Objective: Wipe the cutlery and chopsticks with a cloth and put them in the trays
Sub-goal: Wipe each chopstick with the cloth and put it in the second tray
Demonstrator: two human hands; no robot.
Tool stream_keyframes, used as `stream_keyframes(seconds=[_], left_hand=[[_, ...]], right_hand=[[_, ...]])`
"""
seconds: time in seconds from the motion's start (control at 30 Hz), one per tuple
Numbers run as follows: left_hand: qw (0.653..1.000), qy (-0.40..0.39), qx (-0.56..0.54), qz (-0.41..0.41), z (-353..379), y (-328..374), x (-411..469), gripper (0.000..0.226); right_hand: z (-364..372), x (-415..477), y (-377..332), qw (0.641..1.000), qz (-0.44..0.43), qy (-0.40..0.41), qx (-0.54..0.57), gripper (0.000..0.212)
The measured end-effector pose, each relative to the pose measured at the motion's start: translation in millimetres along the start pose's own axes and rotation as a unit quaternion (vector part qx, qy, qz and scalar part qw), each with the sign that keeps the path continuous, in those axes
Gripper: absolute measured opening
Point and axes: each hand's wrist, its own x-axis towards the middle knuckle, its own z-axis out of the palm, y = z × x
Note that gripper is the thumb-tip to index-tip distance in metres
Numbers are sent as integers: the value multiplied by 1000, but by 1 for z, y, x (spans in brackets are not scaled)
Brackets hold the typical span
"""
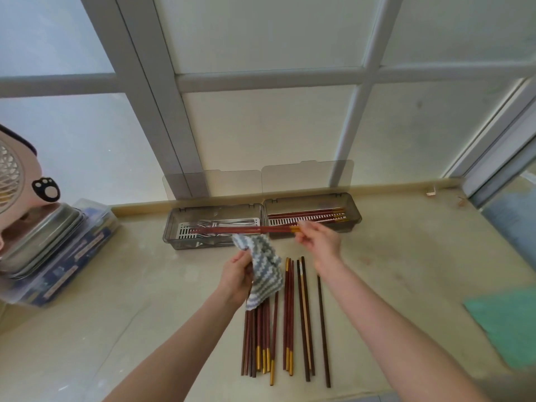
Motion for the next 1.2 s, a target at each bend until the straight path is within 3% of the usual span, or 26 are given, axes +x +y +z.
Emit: stream_keyframes(seconds=[0.2, 0.37, 0.53, 0.8, 0.97, 1.07, 1.2], left_hand=[[998, 40, -6, 47, 24, 2, 1, 11], [990, 131, 28, 38, 24, 2, 4, 3], [986, 161, 42, 32, 24, 10, 7, 3], [968, 235, -31, 87, -7, 76, 13, 20], [958, 270, -3, 94, -17, 80, 13, 31], [956, 278, 5, 96, -20, 75, 14, 22], [963, 253, 14, 95, -21, 68, 8, 24]], right_hand=[[16, -28, 46, 998, 49, -31, -7, 14], [10, -29, 46, 993, 69, -84, -49, 11], [5, -25, 41, 990, 61, -104, -75, 1], [-34, -4, 26, 988, 63, -84, -116, 5], [-43, 4, 30, 991, 62, -70, -100, 15], [-46, 13, 23, 996, 47, -31, -73, 11], [-65, 48, 6, 988, -25, 149, -32, 8]])
